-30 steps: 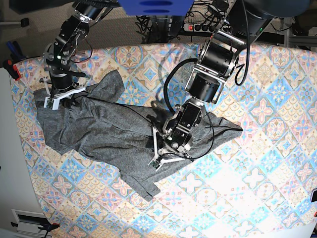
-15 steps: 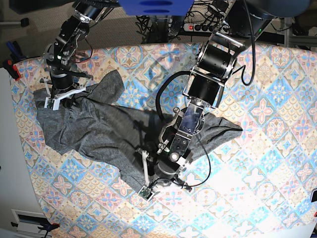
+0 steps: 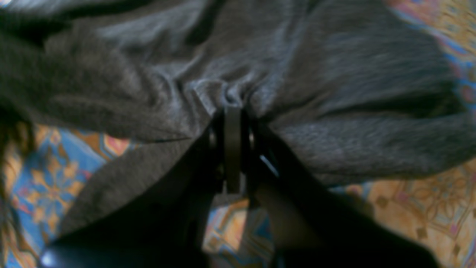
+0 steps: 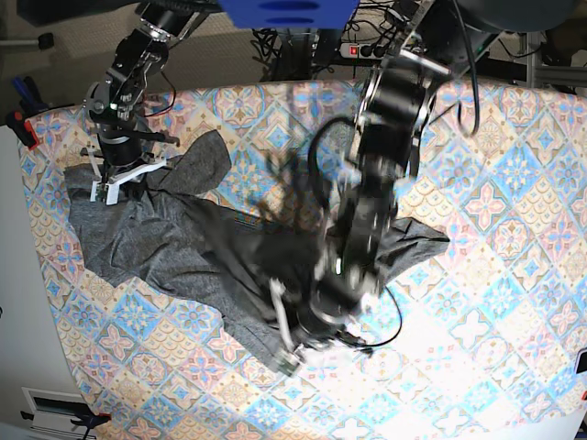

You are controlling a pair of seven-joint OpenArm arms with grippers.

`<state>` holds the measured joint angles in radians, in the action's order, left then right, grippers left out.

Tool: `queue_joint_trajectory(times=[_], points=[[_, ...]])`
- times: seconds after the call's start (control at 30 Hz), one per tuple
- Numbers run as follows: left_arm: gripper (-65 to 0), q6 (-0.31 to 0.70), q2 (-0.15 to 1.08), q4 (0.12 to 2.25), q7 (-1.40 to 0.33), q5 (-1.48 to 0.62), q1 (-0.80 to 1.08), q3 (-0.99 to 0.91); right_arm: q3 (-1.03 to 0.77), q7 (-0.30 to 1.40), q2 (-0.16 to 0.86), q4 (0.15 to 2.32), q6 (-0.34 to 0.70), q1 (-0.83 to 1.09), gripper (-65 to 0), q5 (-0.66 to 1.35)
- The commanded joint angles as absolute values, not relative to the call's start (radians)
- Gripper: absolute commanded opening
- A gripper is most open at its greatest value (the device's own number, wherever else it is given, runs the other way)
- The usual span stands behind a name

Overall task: Layout the t-shirt on the table in an organized manner, then fold the t-shirt properly
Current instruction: 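Lift the shirt with both grippers and stretch it between them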

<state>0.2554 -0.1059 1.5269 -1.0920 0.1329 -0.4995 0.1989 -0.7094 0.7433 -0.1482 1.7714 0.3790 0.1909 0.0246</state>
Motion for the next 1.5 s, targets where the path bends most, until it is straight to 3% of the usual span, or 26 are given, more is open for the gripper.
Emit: queue_joint_trajectory(times=[0.0,0.17,0.33,0.47,0.67,0.77,0.87,1.0,1.13,1.2,1.47], points=[[-65.0,0.262,-0.104,1.547,-1.092,0.114,-0.504,0.185,-0.705,0.722,-0.139,1.79,0.384,0.183,-65.0,0.038],[-65.0,0.265,-0.096,1.541,-1.093,0.124,-0.478,0.11,-0.714,0.731,-0.108,1.776,0.384,0.139,-65.0,0.038],[-65.0,0.263,-0.061,1.391,-1.087,0.119,-0.573,0.122,-0.714,0.831,-0.041,1.761,0.384,-0.041,-65.0,0.038],[-65.0,0.26,-0.064,1.165,-1.009,0.116,-0.759,0.12,-0.711,0.949,0.059,1.659,0.384,-0.265,-65.0,0.038],[-65.0,0.257,-0.067,0.785,-0.834,0.114,-1.109,0.045,-0.707,0.97,0.173,1.506,0.384,-0.572,-65.0,0.036],[-65.0,0.257,-0.067,0.783,-0.839,0.114,-1.198,-0.082,-0.707,0.972,0.205,1.492,0.383,-0.651,-65.0,0.036],[-65.0,0.269,-0.067,0.881,-0.957,0.113,-1.205,-0.133,-0.714,0.972,0.228,1.531,0.383,-0.69,-65.0,0.036],[-65.0,0.375,-0.067,1.201,-1.113,0.113,-1.043,-0.131,-0.72,1.021,0.229,1.721,0.383,-0.648,-65.0,0.041],[-65.0,0.504,-0.056,1.595,-1.288,0.122,-0.796,-0.131,-0.763,1.109,0.219,1.903,0.383,-0.355,-65.0,0.045],[-65.0,0.547,-0.018,1.744,-1.354,0.116,-0.648,-0.13,-0.74,1.106,0.154,1.911,0.383,-0.229,-65.0,0.085],[-65.0,0.567,0.105,1.882,-1.253,0.114,-0.136,-0.117,-0.607,0.885,-0.025,1.828,0.384,0.151,-65.0,0.14]])
